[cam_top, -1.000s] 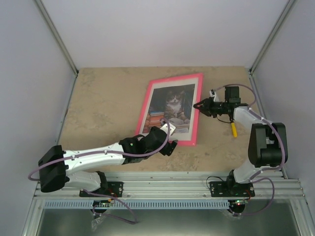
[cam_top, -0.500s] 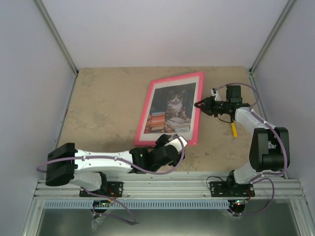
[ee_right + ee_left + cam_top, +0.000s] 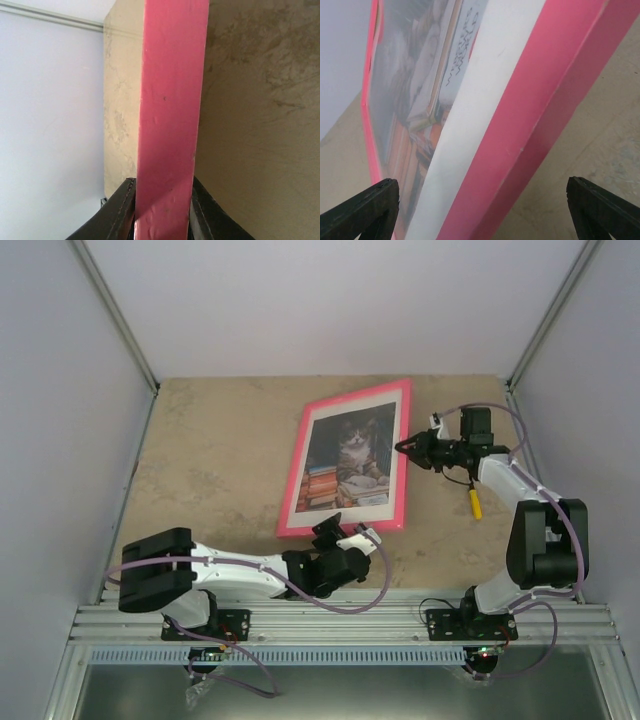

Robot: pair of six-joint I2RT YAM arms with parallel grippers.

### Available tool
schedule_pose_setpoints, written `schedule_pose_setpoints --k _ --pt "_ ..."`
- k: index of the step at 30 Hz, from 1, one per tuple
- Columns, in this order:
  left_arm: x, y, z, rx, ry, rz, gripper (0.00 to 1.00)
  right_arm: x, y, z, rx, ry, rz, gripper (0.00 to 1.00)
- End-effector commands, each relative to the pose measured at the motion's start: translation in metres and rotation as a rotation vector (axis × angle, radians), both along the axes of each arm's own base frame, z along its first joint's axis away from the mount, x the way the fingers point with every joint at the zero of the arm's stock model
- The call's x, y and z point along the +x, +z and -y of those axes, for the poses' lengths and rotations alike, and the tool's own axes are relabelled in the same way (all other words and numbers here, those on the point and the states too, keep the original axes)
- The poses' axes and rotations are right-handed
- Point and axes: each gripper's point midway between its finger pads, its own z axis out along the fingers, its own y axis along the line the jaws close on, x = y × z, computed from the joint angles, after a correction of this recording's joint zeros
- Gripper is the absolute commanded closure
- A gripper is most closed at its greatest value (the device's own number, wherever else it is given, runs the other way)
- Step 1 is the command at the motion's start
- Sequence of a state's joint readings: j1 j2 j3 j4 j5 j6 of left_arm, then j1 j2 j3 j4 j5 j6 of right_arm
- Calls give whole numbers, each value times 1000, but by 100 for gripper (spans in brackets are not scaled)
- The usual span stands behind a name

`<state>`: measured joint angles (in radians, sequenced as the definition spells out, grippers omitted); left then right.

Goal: Take the photo out of the frame

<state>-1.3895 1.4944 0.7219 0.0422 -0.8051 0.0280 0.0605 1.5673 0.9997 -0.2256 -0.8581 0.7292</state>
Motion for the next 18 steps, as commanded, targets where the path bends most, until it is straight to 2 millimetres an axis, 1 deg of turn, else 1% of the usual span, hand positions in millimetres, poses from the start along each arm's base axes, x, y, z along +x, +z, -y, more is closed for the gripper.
schedule_pose_setpoints --k 1,4,7,12,16,18 --pt "11 11 0 6 53 122 7 17 30 -3 -7 36 153 89" --pt "22 12 -4 24 101 168 9 19 30 -4 3 36 149 89" --pt "31 18 -6 5 133 195 15 19 31 -5 10 32 147 89" --pt "35 24 2 -37 125 218 23 18 30 -5 22 26 135 89" --pt "37 17 10 -13 111 227 26 17 30 -6 41 18 128 88" --pt "38 17 12 -11 114 241 29 16 31 -6 47 15 127 88"
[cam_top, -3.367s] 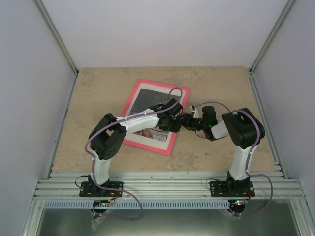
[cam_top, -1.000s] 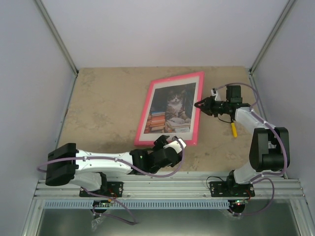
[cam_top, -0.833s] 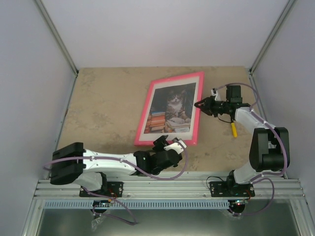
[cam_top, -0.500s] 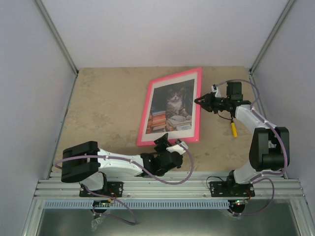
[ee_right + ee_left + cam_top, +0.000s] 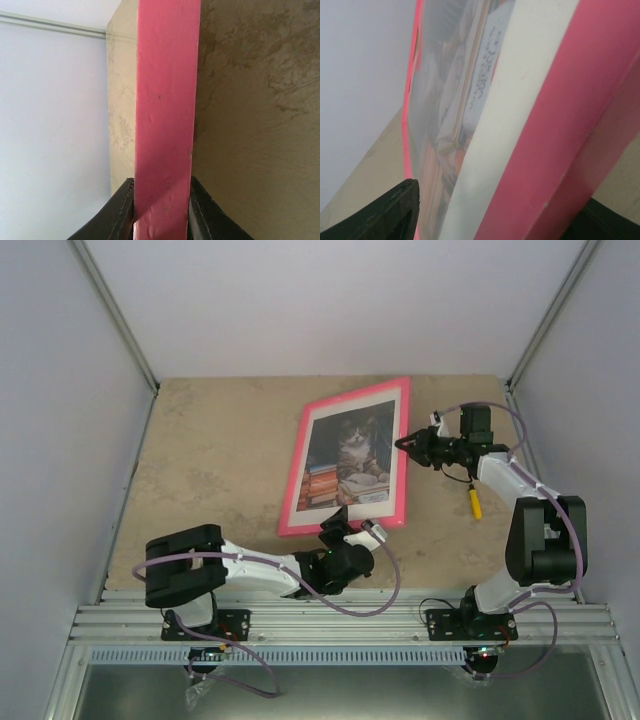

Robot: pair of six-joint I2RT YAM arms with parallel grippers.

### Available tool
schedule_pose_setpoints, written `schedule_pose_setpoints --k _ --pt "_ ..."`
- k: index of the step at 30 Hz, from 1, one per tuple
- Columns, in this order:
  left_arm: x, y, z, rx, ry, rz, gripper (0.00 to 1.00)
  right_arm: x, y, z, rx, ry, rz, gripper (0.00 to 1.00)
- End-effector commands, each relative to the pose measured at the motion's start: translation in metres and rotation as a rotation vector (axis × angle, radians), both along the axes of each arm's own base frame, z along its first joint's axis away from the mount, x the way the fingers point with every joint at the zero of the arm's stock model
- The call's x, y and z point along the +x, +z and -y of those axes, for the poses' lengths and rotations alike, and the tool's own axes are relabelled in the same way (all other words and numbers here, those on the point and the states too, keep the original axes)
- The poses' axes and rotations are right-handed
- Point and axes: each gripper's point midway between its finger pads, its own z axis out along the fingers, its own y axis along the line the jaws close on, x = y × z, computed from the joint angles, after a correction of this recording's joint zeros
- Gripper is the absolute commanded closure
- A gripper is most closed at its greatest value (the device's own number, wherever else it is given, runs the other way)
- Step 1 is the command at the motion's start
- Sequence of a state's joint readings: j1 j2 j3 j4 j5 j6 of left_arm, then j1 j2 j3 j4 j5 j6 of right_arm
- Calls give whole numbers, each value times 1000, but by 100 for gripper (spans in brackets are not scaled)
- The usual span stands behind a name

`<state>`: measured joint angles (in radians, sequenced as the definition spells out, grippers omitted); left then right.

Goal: Take the photo out of the frame

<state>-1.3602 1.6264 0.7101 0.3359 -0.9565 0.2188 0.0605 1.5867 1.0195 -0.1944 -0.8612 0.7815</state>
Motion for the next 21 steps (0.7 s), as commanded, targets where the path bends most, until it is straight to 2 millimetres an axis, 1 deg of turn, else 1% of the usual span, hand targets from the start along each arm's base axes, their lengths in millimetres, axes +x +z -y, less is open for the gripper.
schedule_pose_setpoints --k 1,4,9,12,14,17,19,21 --pt "10 13 8 -46 35 64 30 7 26 -5 20 33 136 88" --pt "12 17 13 -55 40 87 36 6 27 -4 22 27 132 87" --pt "13 24 14 -73 51 97 50 5 29 -4 17 23 138 85" --pt "13 27 11 -86 57 86 59 6 30 -3 13 20 145 83" --pt "12 29 8 -96 60 74 64 6 34 -3 13 19 153 80" --pt "11 39 4 -125 71 60 71 6 41 -4 19 20 171 70" --pt "10 46 -1 -149 81 51 74 6 48 -4 26 22 187 60" --pt "9 51 -5 -168 92 46 76 7 56 -5 30 25 204 52"
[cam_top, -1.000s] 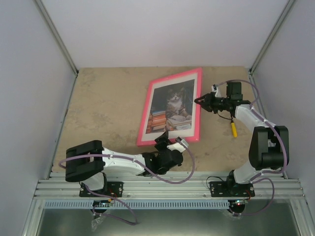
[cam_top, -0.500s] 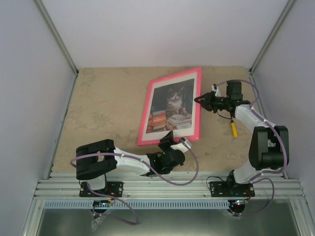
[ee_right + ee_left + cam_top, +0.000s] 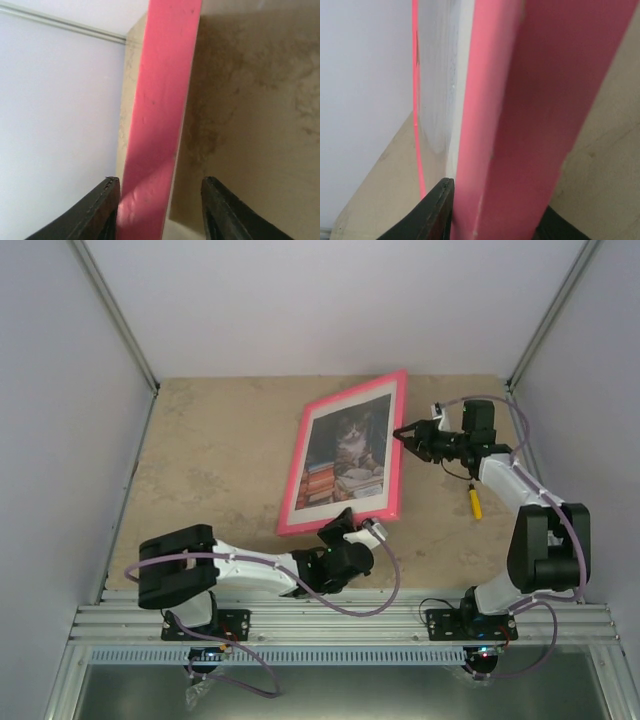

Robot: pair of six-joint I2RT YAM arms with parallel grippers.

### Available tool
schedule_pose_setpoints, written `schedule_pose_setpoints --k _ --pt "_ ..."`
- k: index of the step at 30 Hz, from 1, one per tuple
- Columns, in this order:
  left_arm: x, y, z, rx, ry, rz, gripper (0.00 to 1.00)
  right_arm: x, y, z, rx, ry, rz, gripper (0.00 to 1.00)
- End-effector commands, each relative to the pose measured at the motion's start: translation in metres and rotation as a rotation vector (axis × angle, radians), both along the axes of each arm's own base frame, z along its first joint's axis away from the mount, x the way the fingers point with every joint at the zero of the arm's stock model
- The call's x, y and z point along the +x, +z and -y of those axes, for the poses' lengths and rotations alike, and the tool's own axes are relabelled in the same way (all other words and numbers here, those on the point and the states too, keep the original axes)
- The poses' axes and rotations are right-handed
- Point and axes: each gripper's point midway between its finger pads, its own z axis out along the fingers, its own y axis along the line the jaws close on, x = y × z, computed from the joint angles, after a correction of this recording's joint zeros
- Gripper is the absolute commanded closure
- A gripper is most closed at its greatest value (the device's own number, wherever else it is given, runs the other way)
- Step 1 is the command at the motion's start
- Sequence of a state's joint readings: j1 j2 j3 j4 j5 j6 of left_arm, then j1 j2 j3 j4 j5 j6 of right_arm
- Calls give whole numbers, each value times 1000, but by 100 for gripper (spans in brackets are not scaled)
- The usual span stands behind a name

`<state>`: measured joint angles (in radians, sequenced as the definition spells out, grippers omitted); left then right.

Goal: Take the photo out of the frame

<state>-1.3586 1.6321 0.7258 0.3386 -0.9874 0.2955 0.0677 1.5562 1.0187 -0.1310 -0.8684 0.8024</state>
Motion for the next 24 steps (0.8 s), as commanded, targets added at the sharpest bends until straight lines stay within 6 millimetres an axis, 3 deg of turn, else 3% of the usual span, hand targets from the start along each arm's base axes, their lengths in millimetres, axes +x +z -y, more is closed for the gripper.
schedule_pose_setpoints --k 1,7,16,20,24 --pt "5 48 -7 -239 86 6 77 3 40 -1 12 23 136 49" --pt "4 61 -20 -280 116 -13 82 0 67 0 23 29 193 31" --pt "-1 97 -39 -495 178 -97 91 -19 114 13 0 57 343 18" --pt "-1 112 -47 -650 177 -170 93 -32 120 15 -41 67 400 17" --pt "-4 123 -58 -803 152 -241 94 -44 112 16 -72 81 417 16"
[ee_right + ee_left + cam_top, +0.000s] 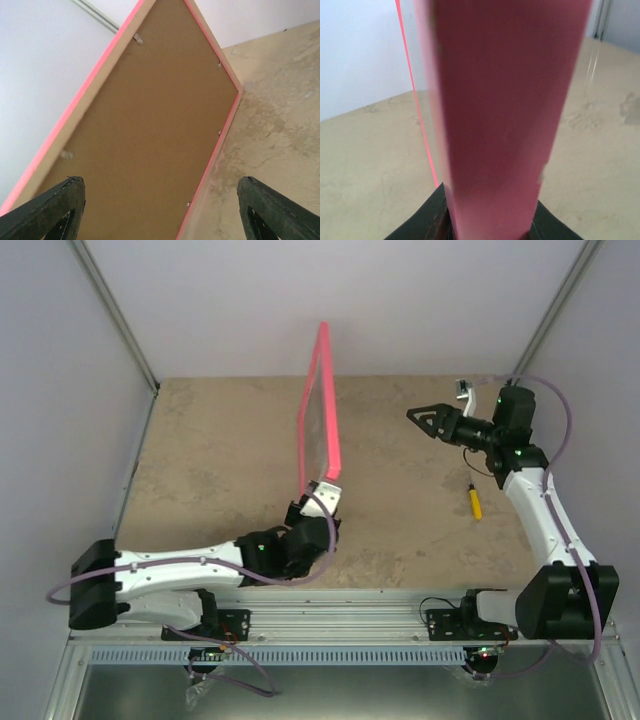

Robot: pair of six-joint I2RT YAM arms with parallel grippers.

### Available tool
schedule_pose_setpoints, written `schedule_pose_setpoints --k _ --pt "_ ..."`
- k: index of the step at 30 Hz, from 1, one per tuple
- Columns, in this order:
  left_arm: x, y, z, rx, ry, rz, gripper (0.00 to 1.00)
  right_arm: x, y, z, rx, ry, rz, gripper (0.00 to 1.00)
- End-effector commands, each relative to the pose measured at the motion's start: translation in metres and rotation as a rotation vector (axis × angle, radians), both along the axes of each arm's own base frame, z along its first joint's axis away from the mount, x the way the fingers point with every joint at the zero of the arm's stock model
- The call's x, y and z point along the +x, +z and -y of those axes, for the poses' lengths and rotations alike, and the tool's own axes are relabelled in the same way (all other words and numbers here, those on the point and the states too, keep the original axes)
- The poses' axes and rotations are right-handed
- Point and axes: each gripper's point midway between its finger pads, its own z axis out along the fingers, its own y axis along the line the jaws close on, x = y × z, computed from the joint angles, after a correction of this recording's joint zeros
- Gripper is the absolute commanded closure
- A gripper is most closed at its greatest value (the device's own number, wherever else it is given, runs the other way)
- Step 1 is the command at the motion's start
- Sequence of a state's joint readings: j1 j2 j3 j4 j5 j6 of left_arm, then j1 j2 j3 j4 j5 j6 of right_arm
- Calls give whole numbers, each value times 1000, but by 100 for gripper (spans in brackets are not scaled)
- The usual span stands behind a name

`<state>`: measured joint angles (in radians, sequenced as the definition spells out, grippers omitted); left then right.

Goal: Take the photo out of the frame

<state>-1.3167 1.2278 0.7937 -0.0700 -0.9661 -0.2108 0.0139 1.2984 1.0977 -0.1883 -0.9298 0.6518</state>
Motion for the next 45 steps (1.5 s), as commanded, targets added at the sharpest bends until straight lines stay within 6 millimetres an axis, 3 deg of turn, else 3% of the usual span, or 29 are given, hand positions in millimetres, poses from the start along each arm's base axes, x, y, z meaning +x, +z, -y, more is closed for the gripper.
schedule_pose_setpoints --k 1,7,13,20,26,31,36,45 --pt "-5 24 -6 -316 -20 -87 94 -16 -13 0 -48 27 17 16" --pt "-13 35 -33 -537 -37 -126 95 -27 -28 4 -79 6 41 16" --pt "-22 40 -49 -814 -64 -176 100 -39 -65 5 -56 -26 7 16" --pt "-25 31 -66 -1075 -32 -228 100 -54 -128 -20 -28 28 -127 16" --pt "-21 10 -75 -1200 37 -259 100 -70 -181 -45 17 73 -273 16" --pt "-19 -9 -83 -1313 97 -289 100 -77 -209 -57 45 63 -363 15" --pt "-16 -32 -91 -1417 156 -317 100 -89 -223 -79 85 103 -411 16" --pt "-14 -49 -84 -1485 188 -370 100 -101 -233 -98 117 160 -461 27"
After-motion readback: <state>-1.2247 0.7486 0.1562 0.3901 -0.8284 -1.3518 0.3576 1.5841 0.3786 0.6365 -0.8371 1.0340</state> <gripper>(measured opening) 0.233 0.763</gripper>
